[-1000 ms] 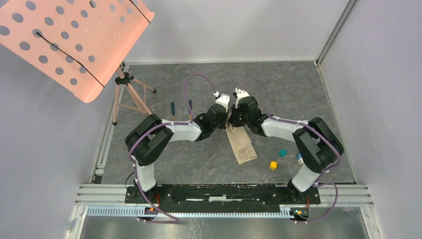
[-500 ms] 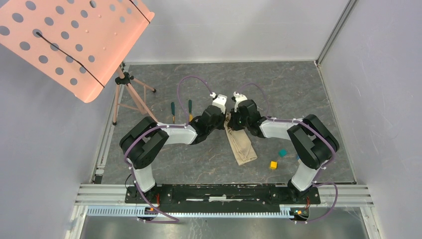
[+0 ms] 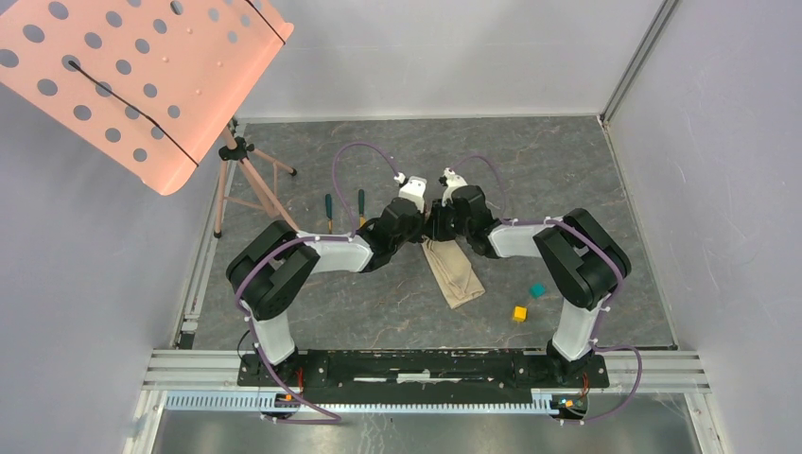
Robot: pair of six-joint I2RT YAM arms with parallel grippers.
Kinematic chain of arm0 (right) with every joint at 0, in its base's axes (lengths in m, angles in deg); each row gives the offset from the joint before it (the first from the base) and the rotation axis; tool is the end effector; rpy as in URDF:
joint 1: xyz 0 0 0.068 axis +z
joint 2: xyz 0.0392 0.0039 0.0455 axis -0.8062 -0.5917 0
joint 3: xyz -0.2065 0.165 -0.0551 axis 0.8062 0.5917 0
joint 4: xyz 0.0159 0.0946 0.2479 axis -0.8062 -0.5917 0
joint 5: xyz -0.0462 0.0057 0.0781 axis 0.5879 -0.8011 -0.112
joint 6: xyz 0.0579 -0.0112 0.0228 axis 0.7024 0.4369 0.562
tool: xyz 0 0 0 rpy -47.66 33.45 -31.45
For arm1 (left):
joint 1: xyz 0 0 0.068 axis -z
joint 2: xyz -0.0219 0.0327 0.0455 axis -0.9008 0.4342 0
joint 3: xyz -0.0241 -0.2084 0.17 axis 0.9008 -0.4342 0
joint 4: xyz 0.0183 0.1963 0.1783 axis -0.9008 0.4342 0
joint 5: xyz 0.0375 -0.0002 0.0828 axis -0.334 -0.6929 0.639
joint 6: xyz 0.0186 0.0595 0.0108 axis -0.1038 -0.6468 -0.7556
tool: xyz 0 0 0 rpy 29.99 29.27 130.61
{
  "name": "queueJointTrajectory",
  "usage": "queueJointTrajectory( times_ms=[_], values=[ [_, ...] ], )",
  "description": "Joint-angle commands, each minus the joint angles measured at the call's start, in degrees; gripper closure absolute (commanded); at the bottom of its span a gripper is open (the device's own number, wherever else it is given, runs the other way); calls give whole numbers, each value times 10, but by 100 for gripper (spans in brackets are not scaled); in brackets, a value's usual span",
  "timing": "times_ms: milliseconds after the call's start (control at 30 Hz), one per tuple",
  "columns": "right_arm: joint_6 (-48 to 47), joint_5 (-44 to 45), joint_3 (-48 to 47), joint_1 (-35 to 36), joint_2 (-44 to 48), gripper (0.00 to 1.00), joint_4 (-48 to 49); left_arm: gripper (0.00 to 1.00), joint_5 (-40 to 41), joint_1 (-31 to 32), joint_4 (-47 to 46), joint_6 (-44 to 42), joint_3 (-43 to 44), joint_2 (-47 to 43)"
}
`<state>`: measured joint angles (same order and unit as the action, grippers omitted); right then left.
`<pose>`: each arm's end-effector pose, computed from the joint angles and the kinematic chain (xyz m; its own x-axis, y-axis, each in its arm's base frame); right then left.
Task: Fold the napkin into a case and place the utensils inside
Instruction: Grasp the top corner of the smaller rectangle folded napkin from the folded napkin.
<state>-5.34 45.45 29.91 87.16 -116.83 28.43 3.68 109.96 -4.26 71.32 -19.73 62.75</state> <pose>0.3108 0.2154 0.1260 -0.7352 0.0804 -0.6730 -0.3535 0.8017 0.4819 0.2798 -0.2693 0.1510 -0.4696 0.0785 -0.8794 0.4204 0.8957 -0.1446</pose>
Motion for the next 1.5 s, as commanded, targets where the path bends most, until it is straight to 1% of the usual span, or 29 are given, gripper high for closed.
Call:
queueJointTrajectory(
  times_ms=[0, 133, 233, 367, 433, 467, 567, 633, 767, 900, 967, 1067, 1267, 1300, 1367, 1467],
  values=[
    [26, -43, 9, -4, 9, 76, 71, 98, 9, -2, -16, 38, -1, -22],
    [2, -46, 38, -13, 53, 67, 49, 98, 5, -19, -9, 53, -7, -27],
    [-22, -34, 49, -18, 77, 59, 23, 98, 2, -20, -9, 52, -8, -28],
    [-40, -29, 47, -24, 82, 58, 6, 98, 0, -21, -8, 51, -7, -28],
    [-40, -32, 41, -25, 74, 60, 10, 98, -3, -21, -8, 51, -6, -27],
    [-40, -35, 38, -26, 67, 63, 12, 98, -5, -21, -8, 51, -6, -26],
    [-30, -46, 26, -25, 38, 77, 35, 98, -10, -21, -8, 51, -5, -25],
    [-21, -59, 13, -25, 16, 83, 45, 98, -14, -21, -9, 50, -3, -23],
    [13, -71, -7, -20, -17, 88, 90, 98, -29, -21, -10, 59, 1, -16],
    [54, -89, -28, -16, -47, 90, 152, 98, -32, -21, -2, 75, 5, -8],
    [60, -90, -31, -17, -55, 90, 157, 98, -27, -23, -2, 75, 2, -10],
    [60, -96, -20, -17, -54, 87, 160, 98, -19, -26, -1, 77, -2, -17],
    [40, -89, 33, -28, 2, 74, 145, 98, -6, -38, -3, 80, -14, -39],
    [41, -90, 39, -31, 11, 70, 145, 98, -2, -38, -7, 78, -19, -44],
    [38, -91, 42, -38, 22, 66, 138, 98, 2, -38, -13, 78, -26, -50],
    [34, -91, 35, -43, 25, 65, 127, 98, 1, -39, -17, 78, -30, -54]
  ],
)
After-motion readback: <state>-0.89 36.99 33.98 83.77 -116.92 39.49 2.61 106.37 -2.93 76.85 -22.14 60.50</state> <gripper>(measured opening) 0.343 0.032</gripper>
